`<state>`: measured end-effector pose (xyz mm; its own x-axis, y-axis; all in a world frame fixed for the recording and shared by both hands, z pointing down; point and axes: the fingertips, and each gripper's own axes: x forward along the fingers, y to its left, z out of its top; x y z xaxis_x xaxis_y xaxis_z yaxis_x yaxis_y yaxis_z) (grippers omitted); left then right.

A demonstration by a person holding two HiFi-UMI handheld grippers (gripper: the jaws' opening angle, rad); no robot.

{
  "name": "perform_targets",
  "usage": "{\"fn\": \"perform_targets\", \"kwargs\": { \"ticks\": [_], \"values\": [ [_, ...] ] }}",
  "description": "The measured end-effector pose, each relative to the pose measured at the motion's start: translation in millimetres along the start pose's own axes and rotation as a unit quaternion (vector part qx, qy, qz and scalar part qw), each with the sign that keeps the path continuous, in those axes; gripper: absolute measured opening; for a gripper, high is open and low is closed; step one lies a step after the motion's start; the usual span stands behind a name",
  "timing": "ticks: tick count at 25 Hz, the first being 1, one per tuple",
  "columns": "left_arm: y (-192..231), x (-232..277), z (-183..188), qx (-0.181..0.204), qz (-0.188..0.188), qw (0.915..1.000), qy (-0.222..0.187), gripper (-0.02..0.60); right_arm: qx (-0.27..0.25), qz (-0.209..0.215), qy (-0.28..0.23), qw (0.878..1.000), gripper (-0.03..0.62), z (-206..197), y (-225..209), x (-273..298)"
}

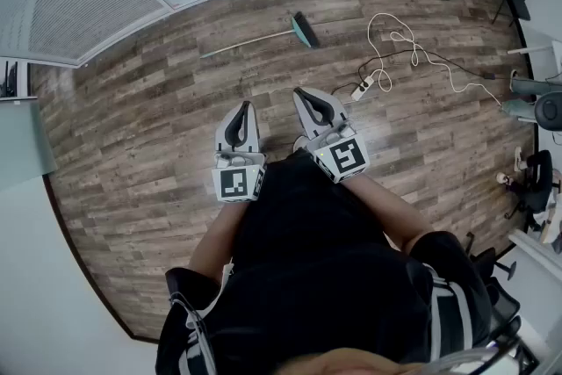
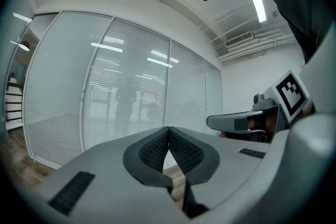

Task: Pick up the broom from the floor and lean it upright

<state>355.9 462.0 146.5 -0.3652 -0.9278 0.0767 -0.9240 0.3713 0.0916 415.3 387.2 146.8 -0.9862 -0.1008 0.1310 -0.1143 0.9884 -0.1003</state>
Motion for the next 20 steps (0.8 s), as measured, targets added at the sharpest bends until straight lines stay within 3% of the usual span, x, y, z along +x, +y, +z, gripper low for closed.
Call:
{"fn": "perform_targets", "kwargs": {
  "ticks": [7,13,20],
  "values": [
    [-4,-1,-1,0.001,0.011,0.9998,-0.017,0.018,0.023,0.018,-0.025,0.999,0.018,2,-4,-7],
    [6,2,-17,-0.020,0.049,0.9986,0.002,0.018,0.067,0.014,-0.031,0.997,0.018,-11,-21,-13],
    [15,39,-27,-0.022,0.015,0.9996,0.005,0.018,0.070,-0.002,-0.007,0.998,0.020,-29,-46,15]
  ]
}}
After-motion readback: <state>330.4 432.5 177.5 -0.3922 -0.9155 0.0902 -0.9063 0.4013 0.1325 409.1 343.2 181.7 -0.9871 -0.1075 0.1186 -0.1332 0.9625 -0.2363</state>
